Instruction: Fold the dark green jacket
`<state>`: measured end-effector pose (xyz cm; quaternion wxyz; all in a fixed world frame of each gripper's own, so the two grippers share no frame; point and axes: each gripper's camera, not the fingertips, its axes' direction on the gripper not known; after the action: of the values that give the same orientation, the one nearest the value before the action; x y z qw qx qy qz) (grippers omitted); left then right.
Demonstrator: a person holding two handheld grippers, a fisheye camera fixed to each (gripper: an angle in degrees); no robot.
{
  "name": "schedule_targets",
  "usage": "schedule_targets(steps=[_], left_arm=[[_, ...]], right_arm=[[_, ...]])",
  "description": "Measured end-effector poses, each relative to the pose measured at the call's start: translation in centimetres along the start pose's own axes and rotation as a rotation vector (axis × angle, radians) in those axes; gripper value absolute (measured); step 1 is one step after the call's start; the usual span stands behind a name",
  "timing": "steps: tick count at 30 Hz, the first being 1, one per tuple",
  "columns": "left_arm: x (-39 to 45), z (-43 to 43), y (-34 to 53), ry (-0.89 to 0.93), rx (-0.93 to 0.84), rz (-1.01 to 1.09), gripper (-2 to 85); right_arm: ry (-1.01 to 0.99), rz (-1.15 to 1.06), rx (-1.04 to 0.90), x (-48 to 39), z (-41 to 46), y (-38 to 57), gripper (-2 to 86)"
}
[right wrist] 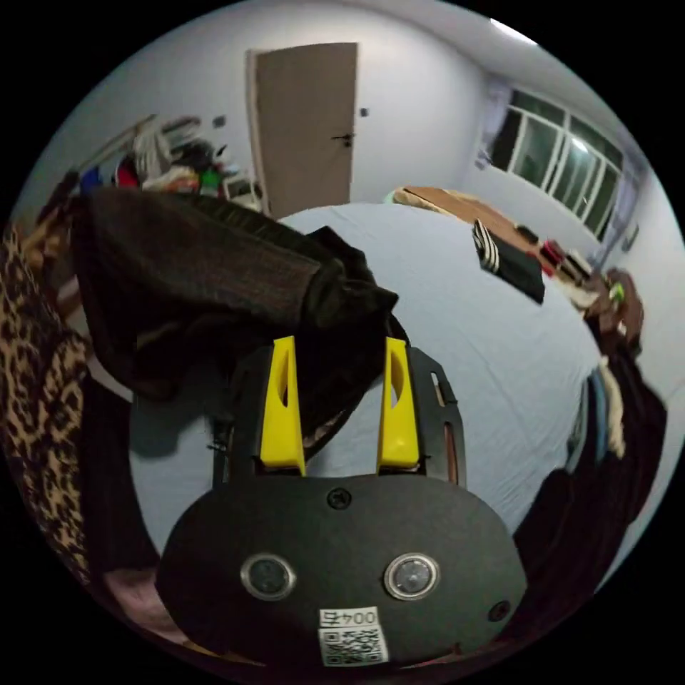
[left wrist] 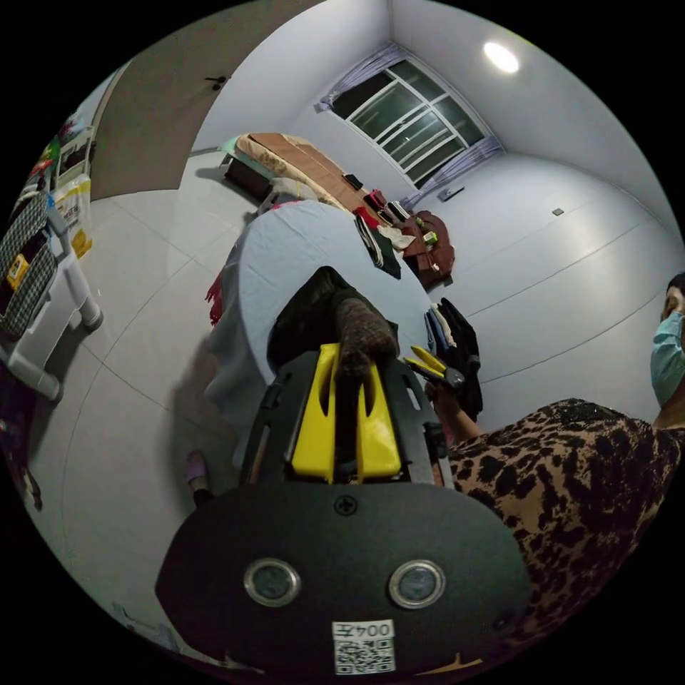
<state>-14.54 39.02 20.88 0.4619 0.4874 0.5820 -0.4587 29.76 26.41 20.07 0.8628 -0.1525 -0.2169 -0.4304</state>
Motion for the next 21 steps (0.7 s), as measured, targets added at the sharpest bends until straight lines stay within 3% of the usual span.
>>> schedule_targets(steps=[7,12,21], left_arm=[[2.0,-0.5,0.0,0.038,-0.010,0.082,-0.3],[3.0,-1.5,-0.7,0.067,0.001,0.167,-0.2],[5.9,-2.3,-1.1,0.120,-0.052,0.361,-0.2]], right_arm=[[0.157,-0.308,-0.103,-5.8,3.4,-4.2,14.6],[0.259,-0.353,-0.100,-9.6,2.4,-6.2,9.3],[0.379,-0.320,-0.268,-13.9,5.2,-8.4,14.4]])
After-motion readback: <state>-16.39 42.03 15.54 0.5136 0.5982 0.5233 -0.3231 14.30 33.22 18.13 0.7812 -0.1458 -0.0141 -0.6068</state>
